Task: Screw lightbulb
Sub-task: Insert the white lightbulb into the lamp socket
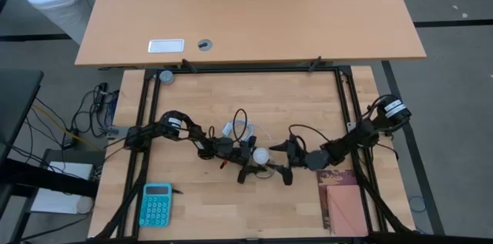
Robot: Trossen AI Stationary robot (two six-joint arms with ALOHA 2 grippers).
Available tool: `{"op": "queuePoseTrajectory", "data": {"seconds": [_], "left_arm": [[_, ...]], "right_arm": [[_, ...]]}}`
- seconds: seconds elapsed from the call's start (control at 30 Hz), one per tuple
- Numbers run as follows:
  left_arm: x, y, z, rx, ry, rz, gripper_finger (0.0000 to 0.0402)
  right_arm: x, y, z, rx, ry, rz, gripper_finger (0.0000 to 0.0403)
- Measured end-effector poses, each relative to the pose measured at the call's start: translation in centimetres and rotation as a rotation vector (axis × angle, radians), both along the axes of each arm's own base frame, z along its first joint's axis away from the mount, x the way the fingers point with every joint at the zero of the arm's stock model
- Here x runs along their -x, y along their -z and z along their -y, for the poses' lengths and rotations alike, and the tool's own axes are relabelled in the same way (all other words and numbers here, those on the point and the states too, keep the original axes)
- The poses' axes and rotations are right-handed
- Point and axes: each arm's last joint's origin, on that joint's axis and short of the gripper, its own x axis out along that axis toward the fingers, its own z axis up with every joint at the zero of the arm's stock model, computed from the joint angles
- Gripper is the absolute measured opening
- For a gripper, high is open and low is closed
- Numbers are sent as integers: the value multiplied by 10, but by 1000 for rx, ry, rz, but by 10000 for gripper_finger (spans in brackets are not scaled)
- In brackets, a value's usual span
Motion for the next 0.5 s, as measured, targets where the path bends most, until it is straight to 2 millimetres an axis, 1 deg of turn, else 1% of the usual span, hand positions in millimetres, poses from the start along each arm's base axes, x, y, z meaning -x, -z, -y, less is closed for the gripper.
{"op": "queuePoseTrajectory", "data": {"seconds": [0.13, 0.33, 0.5], "left_arm": [[0, 0, 0, 0, 0, 0, 198], [0, 0, 0, 1, 0, 0, 198], [0, 0, 0, 0, 0, 0, 198]], "right_arm": [[-5, -1, 5, -21, -33, -2, 327], [-20, -11, 10, -1, -95, 19, 327], [-26, -12, 13, 10, -97, -21, 327]]}}
